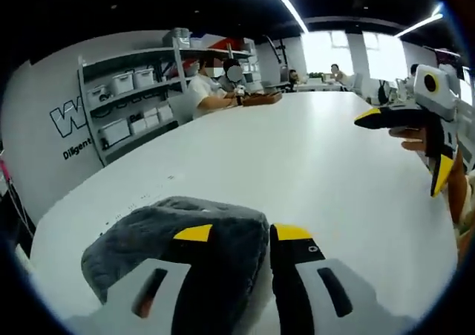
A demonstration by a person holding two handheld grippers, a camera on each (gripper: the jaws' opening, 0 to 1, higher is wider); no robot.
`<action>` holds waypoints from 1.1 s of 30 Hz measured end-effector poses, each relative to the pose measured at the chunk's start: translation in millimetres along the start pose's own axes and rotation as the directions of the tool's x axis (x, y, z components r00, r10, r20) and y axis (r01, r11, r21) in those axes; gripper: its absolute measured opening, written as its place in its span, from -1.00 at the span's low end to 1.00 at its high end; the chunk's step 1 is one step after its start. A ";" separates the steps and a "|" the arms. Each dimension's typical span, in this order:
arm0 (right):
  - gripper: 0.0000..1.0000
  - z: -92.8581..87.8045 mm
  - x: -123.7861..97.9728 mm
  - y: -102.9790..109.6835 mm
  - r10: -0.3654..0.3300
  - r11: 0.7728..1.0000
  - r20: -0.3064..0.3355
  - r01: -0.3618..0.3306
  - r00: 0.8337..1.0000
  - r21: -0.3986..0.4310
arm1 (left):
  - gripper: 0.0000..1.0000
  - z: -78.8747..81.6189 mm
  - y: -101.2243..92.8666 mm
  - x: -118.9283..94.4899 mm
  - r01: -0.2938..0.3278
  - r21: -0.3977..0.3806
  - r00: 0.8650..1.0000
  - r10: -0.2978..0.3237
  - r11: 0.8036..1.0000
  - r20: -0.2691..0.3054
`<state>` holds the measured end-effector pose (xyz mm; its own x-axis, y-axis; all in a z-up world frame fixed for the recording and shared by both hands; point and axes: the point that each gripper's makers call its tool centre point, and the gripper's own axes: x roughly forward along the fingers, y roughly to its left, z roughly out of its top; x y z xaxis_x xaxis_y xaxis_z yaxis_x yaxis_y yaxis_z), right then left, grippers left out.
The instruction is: Open the folded towel by lifting each exposed corner and separating the folded layers until the towel lies flat within the target outline without major curled edges
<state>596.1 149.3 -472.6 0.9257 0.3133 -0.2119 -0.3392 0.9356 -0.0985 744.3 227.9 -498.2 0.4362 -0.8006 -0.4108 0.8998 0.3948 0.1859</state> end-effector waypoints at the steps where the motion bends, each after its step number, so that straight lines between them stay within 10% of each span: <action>1: 0.96 0.0 -1.7 0.4 -0.001 1.000 0.000 0.001 1.000 -0.001 | -0.49 0.3 -2.9 1.0 0.019 -0.006 1.000 -0.019 1.000 0.012; 7: 0.95 1.1 -7.0 10.7 0.002 1.000 0.012 -0.002 1.000 0.017 | -0.88 0.4 0.9 4.6 0.009 -0.027 0.999 -0.007 1.000 0.051; 19: 0.97 6.0 -9.1 26.8 0.004 1.000 0.011 -0.004 1.000 -0.003 | -0.90 7.1 18.0 -14.2 -0.039 -0.165 0.990 0.060 0.986 0.130; 33: 0.96 5.8 -1.7 28.7 0.005 1.000 0.001 -0.005 1.000 -0.003 | -0.91 4.4 76.0 -58.7 -0.160 -0.370 0.943 0.253 0.915 0.218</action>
<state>585.8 176.6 -469.4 0.9243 0.3178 -0.2112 -0.3440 0.9335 -0.1007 787.2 302.9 -456.0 0.6417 -0.7529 -0.1461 0.7486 0.6563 -0.0944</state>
